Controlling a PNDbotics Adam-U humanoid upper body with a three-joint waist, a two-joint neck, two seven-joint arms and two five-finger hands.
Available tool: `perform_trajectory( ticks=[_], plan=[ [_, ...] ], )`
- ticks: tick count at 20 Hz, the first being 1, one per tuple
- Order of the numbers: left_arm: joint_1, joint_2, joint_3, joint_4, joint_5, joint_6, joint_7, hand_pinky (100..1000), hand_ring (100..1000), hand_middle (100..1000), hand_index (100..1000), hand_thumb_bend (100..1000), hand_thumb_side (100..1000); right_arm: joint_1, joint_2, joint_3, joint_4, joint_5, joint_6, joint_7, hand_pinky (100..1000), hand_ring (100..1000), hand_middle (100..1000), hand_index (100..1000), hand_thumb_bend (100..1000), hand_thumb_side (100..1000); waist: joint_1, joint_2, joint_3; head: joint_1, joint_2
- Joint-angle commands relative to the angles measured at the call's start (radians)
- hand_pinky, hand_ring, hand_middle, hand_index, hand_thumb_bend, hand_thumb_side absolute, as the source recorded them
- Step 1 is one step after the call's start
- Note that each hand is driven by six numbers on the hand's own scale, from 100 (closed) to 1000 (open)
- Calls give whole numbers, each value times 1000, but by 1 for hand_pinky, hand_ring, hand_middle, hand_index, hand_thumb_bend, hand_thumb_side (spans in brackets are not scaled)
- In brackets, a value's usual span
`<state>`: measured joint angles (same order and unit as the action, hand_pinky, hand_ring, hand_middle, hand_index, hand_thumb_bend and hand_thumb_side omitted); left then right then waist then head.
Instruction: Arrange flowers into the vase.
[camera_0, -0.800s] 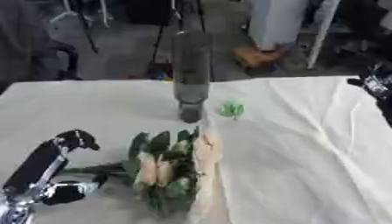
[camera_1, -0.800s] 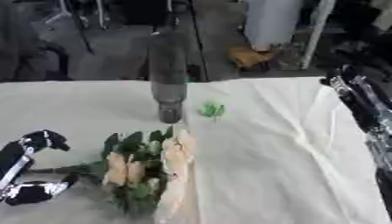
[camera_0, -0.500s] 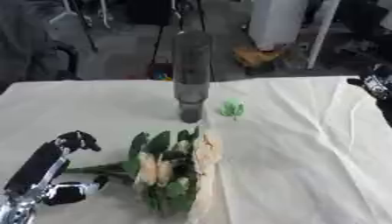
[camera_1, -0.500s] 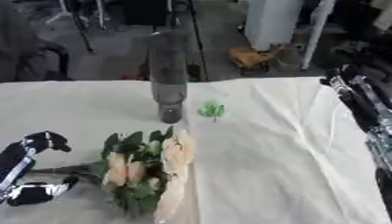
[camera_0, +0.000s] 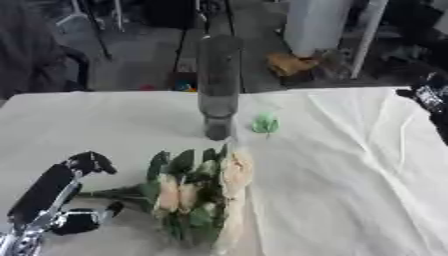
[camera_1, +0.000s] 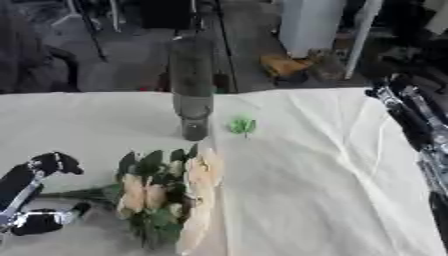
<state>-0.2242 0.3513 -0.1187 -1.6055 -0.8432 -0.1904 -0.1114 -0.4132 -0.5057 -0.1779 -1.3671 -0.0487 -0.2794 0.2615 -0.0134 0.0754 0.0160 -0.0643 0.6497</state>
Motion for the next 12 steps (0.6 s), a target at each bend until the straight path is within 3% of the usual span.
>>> perform_trajectory(
  ticks=[1,12],
  plan=[
    [-20,7,4,-7,-15,2,1,776,671,694,696,546,100,-16,-22,-3,-7,0,-1,1,895,1000,859,1000,100,778,0,-8,-2,-2,0],
    [-34,-3,3,11,-45,12,-8,774,672,695,707,526,100,-16,-21,-3,-7,-1,0,2,895,1000,859,1000,100,780,1,-7,-5,-3,2]
  ],
)
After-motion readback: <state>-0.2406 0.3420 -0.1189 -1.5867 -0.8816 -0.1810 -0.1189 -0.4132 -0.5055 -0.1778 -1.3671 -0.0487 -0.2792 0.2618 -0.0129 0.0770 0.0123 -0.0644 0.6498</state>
